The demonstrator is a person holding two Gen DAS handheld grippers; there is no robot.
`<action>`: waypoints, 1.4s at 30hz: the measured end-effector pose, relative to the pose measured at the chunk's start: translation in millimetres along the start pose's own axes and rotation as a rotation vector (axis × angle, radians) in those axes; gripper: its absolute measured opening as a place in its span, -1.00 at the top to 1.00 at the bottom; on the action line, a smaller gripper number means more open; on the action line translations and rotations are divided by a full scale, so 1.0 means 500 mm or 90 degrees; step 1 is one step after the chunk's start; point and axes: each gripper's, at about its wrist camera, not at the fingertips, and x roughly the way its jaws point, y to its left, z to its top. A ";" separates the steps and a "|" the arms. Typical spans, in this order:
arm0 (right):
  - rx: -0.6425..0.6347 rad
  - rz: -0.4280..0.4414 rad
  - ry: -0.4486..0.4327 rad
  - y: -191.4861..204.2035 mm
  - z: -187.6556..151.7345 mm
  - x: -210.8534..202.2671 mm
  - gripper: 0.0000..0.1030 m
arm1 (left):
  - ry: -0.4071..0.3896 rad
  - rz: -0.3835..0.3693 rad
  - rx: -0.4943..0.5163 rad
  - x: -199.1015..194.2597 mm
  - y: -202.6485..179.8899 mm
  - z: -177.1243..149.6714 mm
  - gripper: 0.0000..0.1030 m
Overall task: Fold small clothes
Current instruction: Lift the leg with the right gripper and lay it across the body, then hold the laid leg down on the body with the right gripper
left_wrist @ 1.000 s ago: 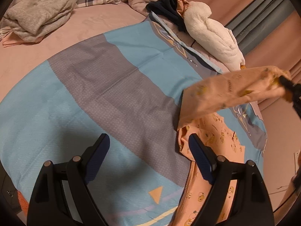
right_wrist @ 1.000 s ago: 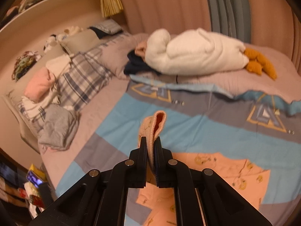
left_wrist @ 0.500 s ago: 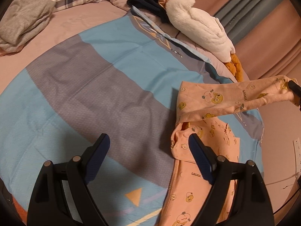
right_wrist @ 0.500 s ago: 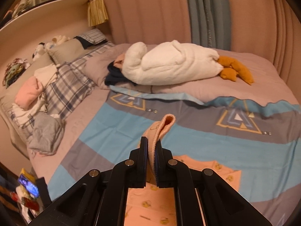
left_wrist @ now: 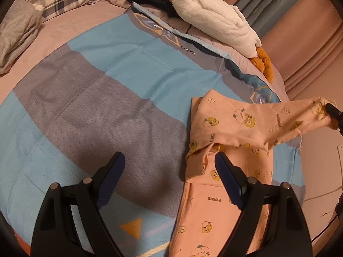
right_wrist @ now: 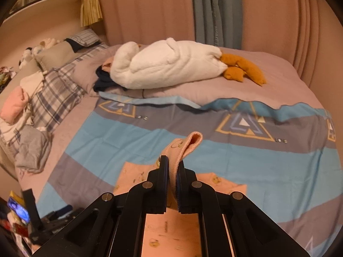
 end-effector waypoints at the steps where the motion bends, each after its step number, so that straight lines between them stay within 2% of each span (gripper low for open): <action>1: 0.001 -0.003 0.003 -0.006 -0.003 0.002 0.86 | 0.001 -0.001 0.002 0.002 -0.005 0.000 -0.65; 21: 0.062 -0.042 0.062 -0.124 -0.082 0.047 0.86 | 0.069 -0.018 0.053 0.105 -0.092 0.020 -0.65; 26: 0.073 -0.051 0.077 -0.147 -0.099 0.063 0.86 | 0.087 -0.013 0.075 0.133 -0.111 0.022 -0.56; 29: 0.077 -0.055 0.085 -0.156 -0.108 0.073 0.86 | 0.105 -0.022 0.061 0.154 -0.113 0.026 -0.51; 34: 0.081 -0.062 0.098 -0.169 -0.125 0.089 0.86 | 0.119 0.000 0.057 0.185 -0.111 0.018 -0.34; 42: 0.082 -0.076 0.111 -0.192 -0.151 0.101 0.86 | 0.148 0.030 0.054 0.235 -0.106 0.004 -0.32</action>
